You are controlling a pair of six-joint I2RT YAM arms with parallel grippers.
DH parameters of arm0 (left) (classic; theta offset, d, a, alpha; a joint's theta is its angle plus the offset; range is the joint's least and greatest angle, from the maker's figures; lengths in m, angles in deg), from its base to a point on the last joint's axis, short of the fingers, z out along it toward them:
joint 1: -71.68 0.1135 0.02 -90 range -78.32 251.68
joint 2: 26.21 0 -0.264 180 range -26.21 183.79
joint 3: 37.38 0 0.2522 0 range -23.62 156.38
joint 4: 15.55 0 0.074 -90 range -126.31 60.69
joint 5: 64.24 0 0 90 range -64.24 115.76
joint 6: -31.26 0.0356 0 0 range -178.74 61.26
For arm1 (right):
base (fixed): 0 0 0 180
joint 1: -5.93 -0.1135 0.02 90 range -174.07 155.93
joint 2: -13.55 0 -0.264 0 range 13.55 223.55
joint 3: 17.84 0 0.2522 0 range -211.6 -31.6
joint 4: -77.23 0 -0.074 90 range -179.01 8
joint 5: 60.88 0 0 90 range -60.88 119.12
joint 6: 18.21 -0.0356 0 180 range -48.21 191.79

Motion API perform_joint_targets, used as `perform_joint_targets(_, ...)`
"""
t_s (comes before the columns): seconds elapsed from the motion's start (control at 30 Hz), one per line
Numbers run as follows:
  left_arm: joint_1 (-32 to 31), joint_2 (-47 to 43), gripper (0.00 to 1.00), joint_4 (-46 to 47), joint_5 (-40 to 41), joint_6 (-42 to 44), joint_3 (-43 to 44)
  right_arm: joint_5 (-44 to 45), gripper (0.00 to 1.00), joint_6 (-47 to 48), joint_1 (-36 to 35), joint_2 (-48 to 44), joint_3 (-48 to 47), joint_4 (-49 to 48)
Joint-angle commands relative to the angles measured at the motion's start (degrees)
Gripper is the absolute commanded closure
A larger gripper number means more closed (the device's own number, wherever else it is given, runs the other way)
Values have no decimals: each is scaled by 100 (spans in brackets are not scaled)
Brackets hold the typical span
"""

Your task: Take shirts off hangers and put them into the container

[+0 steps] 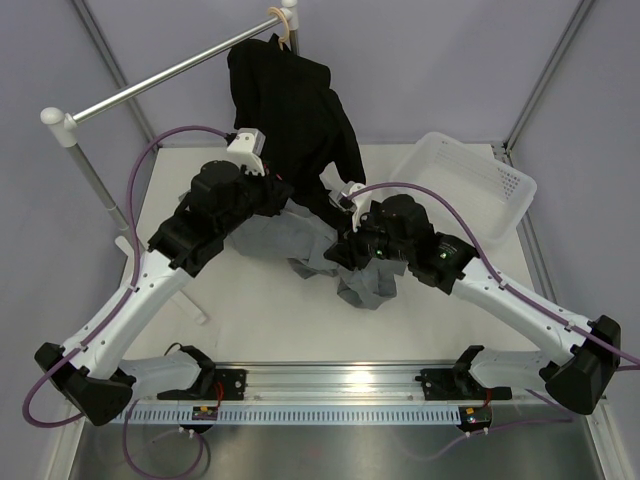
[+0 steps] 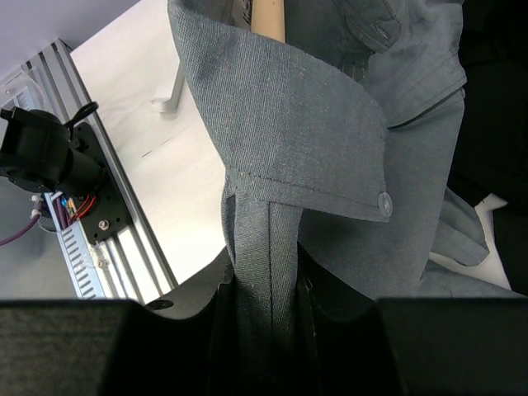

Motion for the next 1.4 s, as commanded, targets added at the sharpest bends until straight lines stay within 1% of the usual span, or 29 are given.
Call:
perform_joint_targets(0.0, -42, 5, 86, 463, -46, 137, 177, -225, 100, -56, -70, -167, -4, -493)
perform_joint_targets(0.03, -42, -21, 91, 489, -11, 163, 159, -234, 100, -65, -78, -176, -3, -501)
perform_joint_targets(0.07, -42, -30, 100, 550, 25, 259, 142, -243, 100, -82, -78, -184, -3, -493)
perform_joint_targets(0.13, -42, -126, 100, 621, 147, 383, 20, -278, 93, -91, -78, -211, -3, -458)
perform_joint_targets(0.17, -42, -188, 100, 743, 200, 514, -51, -304, 80, -100, -78, -254, -3, -397)
perform_joint_targets(0.23, -42, -424, 100, 1058, 288, 724, -401, -419, 63, -100, -78, -316, -12, -274)
perform_joint_targets(0.27, -42, -521, 100, 1165, 306, 796, -534, -445, 56, -100, -78, -386, -30, -203)
perform_joint_targets(0.3, -42, -609, 100, 1296, 384, 866, -674, -437, 43, -82, -78, -421, -56, -124)
perform_joint_targets(0.33, -42, -697, 100, 1515, 429, 919, -798, -428, 37, -82, -78, -465, -91, -28)
perform_joint_targets(0.4, -42, -935, 100, 1640, 447, 1147, -1106, -332, 26, -4, -78, -588, -223, 271)
perform_joint_targets(0.5, -42, -1076, 100, 1676, 359, 1464, -1238, -165, 21, 163, -78, -729, -469, 658)
perform_joint_targets(0.63, -50, -1199, 100, 1693, 78, 1789, -1265, -102, 20, 322, -78, -703, -872, 887)
perform_joint_targets(0.8, -42, -1252, 100, 1693, 332, 1807, -1300, -339, 21, 278, -78, -124, -1330, 747)
perform_joint_targets(1.07, -42, -1199, 100, 1676, 438, 1667, -1309, -428, 23, 331, -236, 913, -2103, 457)
perform_joint_targets(1.23, -42, -1190, 100, 1632, 596, 1623, -1300, -287, 25, 331, -394, 1256, -2384, 342)
perform_joint_targets(1.37, -42, -1173, 100, 1614, 666, 1596, -1291, -164, 30, 331, -447, 1467, -2482, 298)
